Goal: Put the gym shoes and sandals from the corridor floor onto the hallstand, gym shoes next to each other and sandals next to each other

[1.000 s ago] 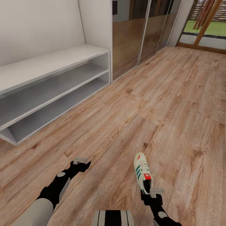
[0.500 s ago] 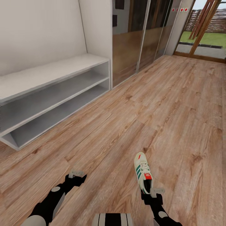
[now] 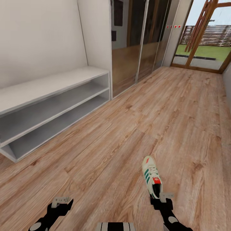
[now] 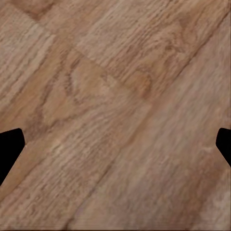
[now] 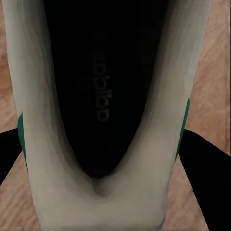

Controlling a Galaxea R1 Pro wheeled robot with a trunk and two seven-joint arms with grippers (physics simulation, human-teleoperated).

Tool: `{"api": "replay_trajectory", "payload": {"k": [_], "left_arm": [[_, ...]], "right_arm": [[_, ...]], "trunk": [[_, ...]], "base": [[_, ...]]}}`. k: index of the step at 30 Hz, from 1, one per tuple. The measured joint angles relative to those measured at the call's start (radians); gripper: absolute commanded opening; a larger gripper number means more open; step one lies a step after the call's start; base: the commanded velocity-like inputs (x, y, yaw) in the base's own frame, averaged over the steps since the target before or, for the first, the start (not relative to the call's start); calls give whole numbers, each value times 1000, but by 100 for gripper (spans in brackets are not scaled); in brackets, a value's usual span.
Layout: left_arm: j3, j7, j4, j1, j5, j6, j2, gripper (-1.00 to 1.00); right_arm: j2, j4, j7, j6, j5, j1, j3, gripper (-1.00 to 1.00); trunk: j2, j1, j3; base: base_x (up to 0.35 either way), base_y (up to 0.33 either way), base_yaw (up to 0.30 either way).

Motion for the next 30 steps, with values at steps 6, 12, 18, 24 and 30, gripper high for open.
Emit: {"api": "replay_trajectory", "payload": {"k": [6,12,18,24,30], "left_arm": [[38,16,14,37,1,-81,4,100],[80,21,71,52,0,-135,3,100],[93,22,100,61,0,-149,3,100],[95,22,106,73,1,-151,3,100],[95,22,118,75,0,-152,2,100]], "right_arm": [[-20,4,1,0,-1,1,3,-100],[-26,5,1,-1,-1,16,2,-100],[-28,5,0,-2,-2,41,2,-100],[-25,6,0,-2,-1,51,3,-100],[-19,24,-2,2,-2,53,2,-100]], "trunk": [[1,-3,32],[3,-5,65],[4,-8,97],[6,-11,130],[14,-17,156]], "base": [[0,0,-15],[0,0,-3],[0,0,0],[0,0,0],[0,0,3]]}}
